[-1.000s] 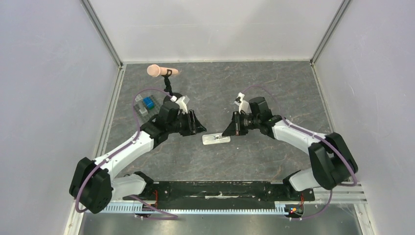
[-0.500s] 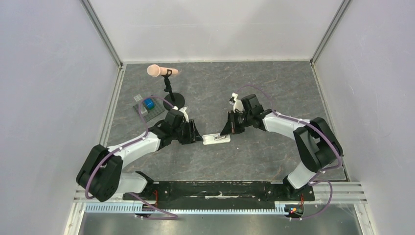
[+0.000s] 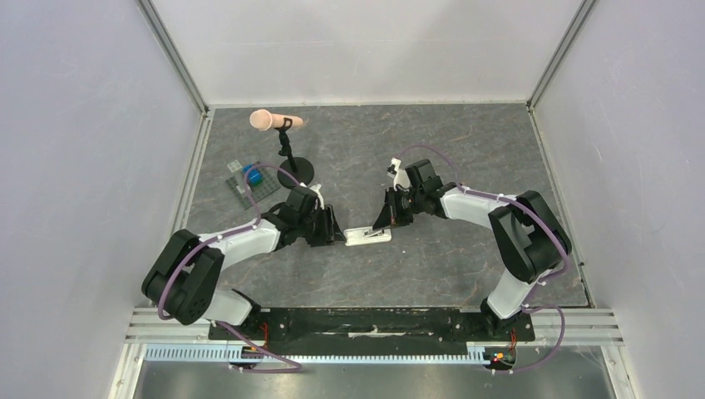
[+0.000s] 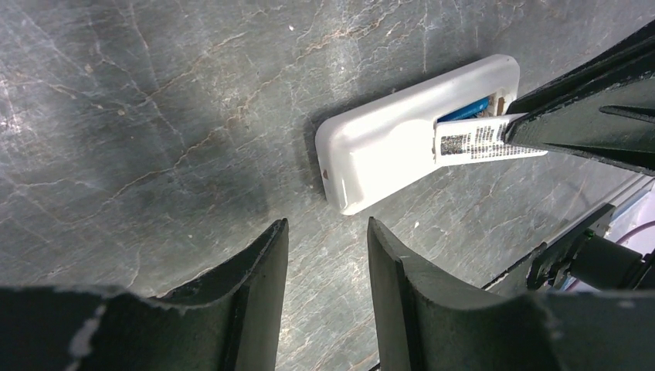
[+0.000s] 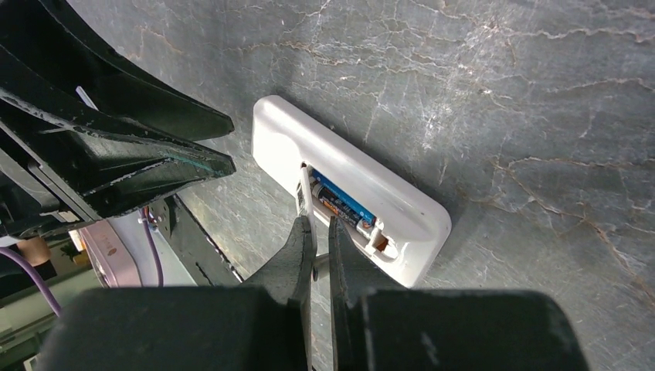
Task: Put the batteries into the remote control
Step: Load the battery cover into the remote control.
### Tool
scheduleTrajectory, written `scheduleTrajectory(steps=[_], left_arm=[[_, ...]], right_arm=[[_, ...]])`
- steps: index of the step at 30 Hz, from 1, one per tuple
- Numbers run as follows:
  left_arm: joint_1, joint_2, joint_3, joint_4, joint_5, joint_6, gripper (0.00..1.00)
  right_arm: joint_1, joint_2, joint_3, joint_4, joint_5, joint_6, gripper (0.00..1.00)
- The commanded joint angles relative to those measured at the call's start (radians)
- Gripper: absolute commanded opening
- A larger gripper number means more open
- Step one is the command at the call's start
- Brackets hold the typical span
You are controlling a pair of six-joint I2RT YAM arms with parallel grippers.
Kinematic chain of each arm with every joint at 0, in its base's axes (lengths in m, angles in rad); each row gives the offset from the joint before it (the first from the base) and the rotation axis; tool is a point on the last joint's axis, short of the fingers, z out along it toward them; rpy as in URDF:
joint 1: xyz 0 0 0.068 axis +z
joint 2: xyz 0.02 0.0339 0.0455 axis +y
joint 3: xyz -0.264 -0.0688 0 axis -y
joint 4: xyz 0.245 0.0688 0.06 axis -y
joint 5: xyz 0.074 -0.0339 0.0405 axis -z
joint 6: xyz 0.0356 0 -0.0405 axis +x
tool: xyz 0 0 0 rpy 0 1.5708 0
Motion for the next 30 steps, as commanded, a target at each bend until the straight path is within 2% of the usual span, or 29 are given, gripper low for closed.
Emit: scheduleTrajectory(steps=[1, 14, 20, 30], left_arm=[[0.005, 0.029, 0.047, 0.055, 0.007, 0.036, 0.48], [0.004, 0.077, 0.077, 0.083, 0.056, -0.040, 0.49], [0.005, 0.096, 0.069, 0.148, 0.086, -0.093, 0.49], [0.005, 0.082, 0.080, 0.152, 0.095, -0.096, 0.48]], right_arm=[[0.006, 0.019, 0.030, 0.019, 0.011, 0.001, 0.00], [0.011, 0.019, -0.021, 0.047, 0.016, 0.028, 0.00], [0.025, 0.007, -0.056, 0.062, 0.033, 0.054, 0.00], [0.031, 0.005, -0.084, 0.043, 0.066, 0.066, 0.06]])
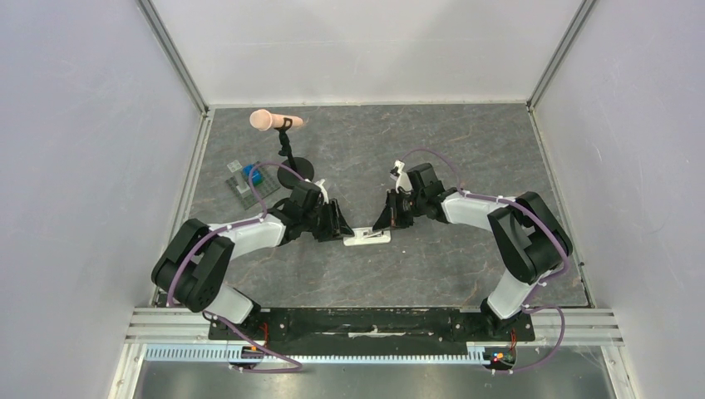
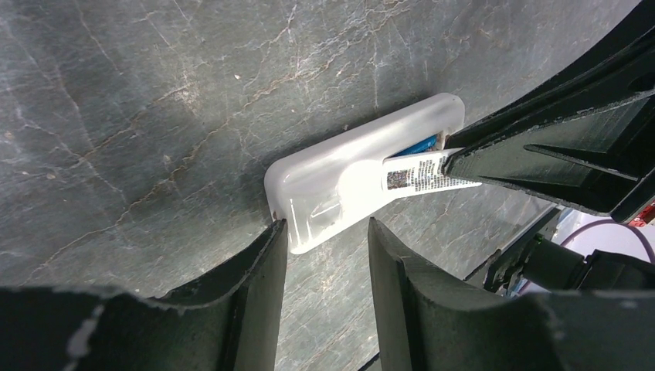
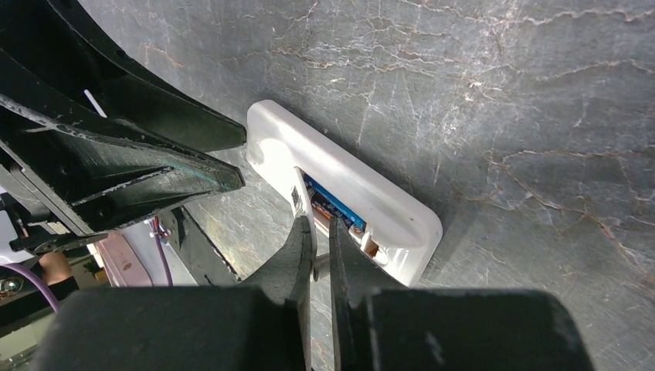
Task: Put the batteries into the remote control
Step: Load the battery cover into the remote control.
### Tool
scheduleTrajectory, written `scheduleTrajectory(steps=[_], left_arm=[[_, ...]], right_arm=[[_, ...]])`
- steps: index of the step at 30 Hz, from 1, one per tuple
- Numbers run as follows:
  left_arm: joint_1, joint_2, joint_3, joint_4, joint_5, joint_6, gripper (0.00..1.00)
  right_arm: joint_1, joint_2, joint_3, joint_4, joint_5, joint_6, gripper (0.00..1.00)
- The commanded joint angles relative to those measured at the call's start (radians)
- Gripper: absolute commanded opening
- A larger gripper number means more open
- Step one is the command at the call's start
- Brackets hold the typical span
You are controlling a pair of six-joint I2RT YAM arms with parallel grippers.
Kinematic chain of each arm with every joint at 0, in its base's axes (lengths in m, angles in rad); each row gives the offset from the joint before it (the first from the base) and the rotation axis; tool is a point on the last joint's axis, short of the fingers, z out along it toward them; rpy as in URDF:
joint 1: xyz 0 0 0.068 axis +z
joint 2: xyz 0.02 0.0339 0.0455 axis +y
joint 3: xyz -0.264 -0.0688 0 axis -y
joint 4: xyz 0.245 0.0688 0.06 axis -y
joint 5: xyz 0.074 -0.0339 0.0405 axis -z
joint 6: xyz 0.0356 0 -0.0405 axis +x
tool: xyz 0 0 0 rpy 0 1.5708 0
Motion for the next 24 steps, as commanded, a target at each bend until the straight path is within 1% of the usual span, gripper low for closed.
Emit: scheduleTrajectory(steps=[1, 10, 17, 20, 24], left_arm=[[0.002, -0.015, 0.042, 0.053, 0.032, -0.032, 0.47], [0.000, 0.000, 0.066, 0.131, 0.072, -0.077, 0.45], [-0.002, 0.034, 0.090, 0.204, 0.111, -0.121, 0.44], [-0.007, 0.046, 0.087, 0.225, 0.123, -0.135, 0.42], [-0.016, 0.059, 0.083, 0.242, 0.132, -0.135, 0.36]], right_arm=[[0.027, 0.006, -0.027, -0.050, 0.055, -0.008, 0.07], [0.032, 0.008, 0.023, -0.157, 0.134, -0.046, 0.15], [0.036, 0.016, 0.051, -0.197, 0.167, -0.058, 0.21], [0.038, 0.014, 0.062, -0.218, 0.187, -0.063, 0.23], [0.040, 0.016, 0.075, -0.242, 0.203, -0.073, 0.26]])
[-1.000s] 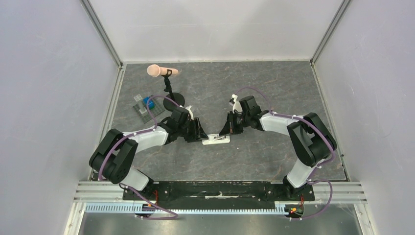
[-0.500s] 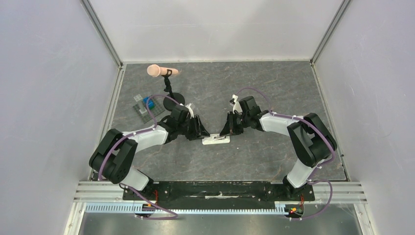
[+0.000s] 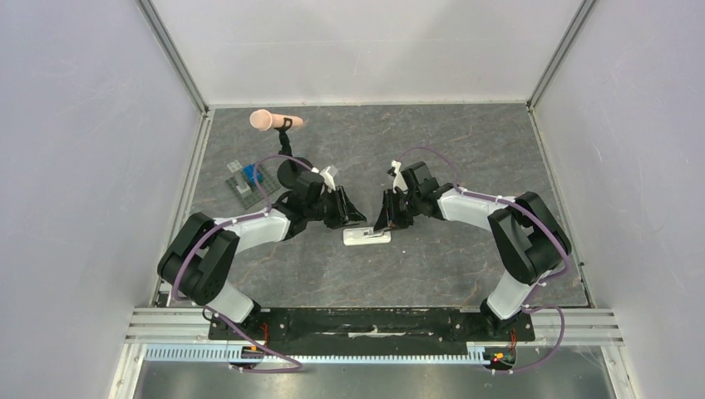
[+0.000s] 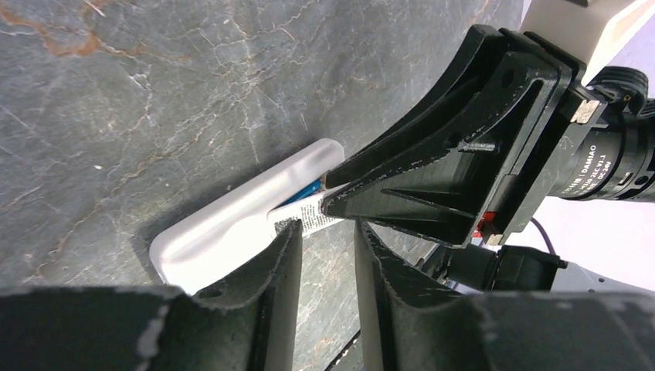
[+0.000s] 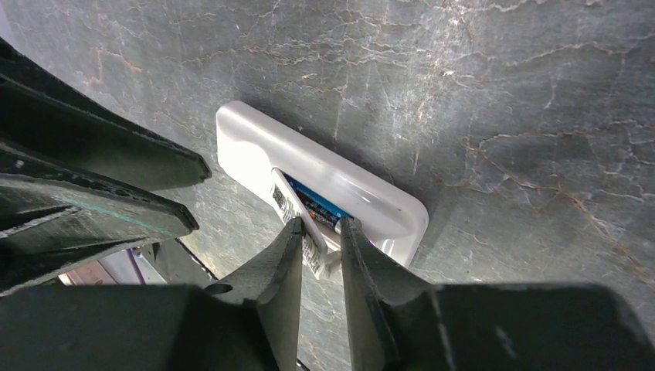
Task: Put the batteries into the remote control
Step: Load the battery cover into the remote control.
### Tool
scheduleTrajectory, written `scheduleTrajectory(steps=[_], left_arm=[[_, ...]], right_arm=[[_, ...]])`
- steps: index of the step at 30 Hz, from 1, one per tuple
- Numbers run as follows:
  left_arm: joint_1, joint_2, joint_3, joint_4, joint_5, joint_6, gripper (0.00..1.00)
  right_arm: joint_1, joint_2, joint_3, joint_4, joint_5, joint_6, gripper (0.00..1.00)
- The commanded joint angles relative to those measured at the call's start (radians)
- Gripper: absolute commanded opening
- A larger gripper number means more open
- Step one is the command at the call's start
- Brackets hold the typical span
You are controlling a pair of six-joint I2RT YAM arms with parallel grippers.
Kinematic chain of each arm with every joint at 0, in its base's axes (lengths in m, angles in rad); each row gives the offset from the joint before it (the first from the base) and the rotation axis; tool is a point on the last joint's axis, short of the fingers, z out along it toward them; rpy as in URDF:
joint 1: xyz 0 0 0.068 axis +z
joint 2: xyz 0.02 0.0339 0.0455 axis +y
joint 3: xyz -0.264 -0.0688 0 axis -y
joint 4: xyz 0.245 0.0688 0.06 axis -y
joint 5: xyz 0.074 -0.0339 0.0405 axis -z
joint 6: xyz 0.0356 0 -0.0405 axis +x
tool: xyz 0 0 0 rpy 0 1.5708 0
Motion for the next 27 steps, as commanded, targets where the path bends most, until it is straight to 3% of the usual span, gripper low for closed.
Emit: scheduleTrajectory(steps=[1, 8, 12, 21, 27], left_arm=[[-0.013, 0.016, 0.019, 0.074, 0.040, -0.032, 0.34], [-0.024, 0.030, 0.011, 0.091, 0.056, -0.029, 0.22], [-0.026, 0.060, 0.051, -0.015, 0.059, 0.007, 0.14], [-0.030, 0.069, 0.038, 0.004, 0.091, 0.003, 0.09], [-0.040, 0.083, 0.031, 0.007, 0.082, 0.003, 0.05]], right_arm=[[0.010, 0.019, 0.020, -0.118, 0.088, -0.055, 0.27], [0.015, 0.006, 0.041, -0.143, 0.105, -0.067, 0.33], [0.018, 0.005, 0.051, -0.146, 0.096, -0.069, 0.34], [0.020, -0.001, 0.073, -0.166, 0.091, -0.077, 0.40], [0.021, 0.013, 0.100, -0.183, 0.090, -0.079, 0.37]])
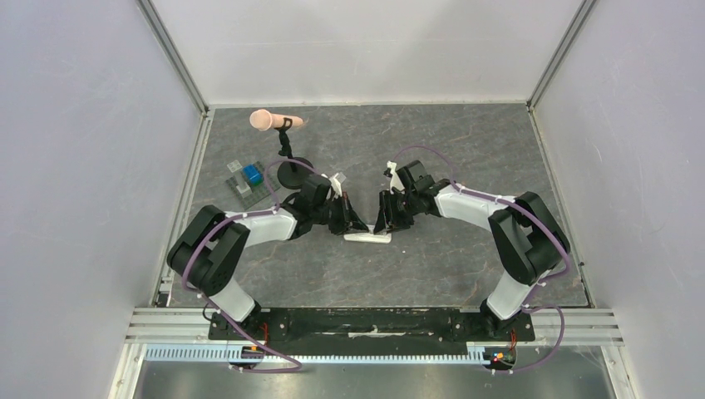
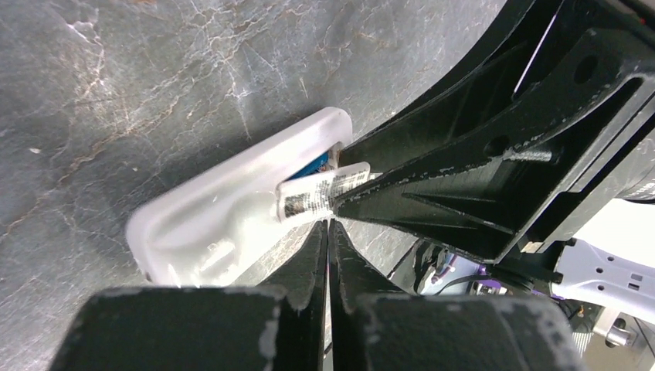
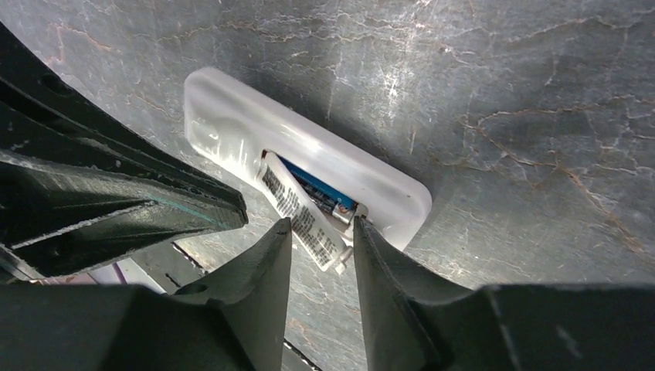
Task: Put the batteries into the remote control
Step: Load the battery cover into the remote control.
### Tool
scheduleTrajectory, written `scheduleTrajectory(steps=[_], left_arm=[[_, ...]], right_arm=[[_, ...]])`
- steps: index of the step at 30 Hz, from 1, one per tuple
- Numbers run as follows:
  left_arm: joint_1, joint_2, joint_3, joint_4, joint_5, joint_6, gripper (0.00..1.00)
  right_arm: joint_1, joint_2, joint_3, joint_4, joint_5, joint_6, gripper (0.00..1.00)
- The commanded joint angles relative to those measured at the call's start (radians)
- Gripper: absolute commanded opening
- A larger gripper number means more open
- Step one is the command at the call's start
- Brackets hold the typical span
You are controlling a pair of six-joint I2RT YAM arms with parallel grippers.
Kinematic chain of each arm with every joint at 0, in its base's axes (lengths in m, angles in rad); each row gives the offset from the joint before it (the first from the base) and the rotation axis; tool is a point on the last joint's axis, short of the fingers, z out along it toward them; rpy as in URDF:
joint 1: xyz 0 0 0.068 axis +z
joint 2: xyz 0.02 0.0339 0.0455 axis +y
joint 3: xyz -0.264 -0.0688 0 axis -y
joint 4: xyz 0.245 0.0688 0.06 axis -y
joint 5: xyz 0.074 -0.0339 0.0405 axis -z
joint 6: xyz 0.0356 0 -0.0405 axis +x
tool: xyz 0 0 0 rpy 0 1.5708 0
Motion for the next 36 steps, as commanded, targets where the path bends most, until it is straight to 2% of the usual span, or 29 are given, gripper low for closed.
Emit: scheduleTrajectory(steps=[1, 22, 36], left_arm=[[-0.011, 0.013, 0.015, 0.016, 0.012, 0.011, 0.05], [-0.025, 0.043, -0.001, 0.040, -0.035, 0.012, 0.02], [-0.029, 0.065, 0.000, 0.040, -0.050, 0.013, 0.02]], right_arm=[[-0.001, 0.016, 0.044, -0.060, 0.049, -0.032, 0.36], [0.010, 0.084, 0.144, -0.143, 0.062, -0.074, 0.16], [0.011, 0.108, 0.178, -0.177, 0.059, -0.089, 0.19]])
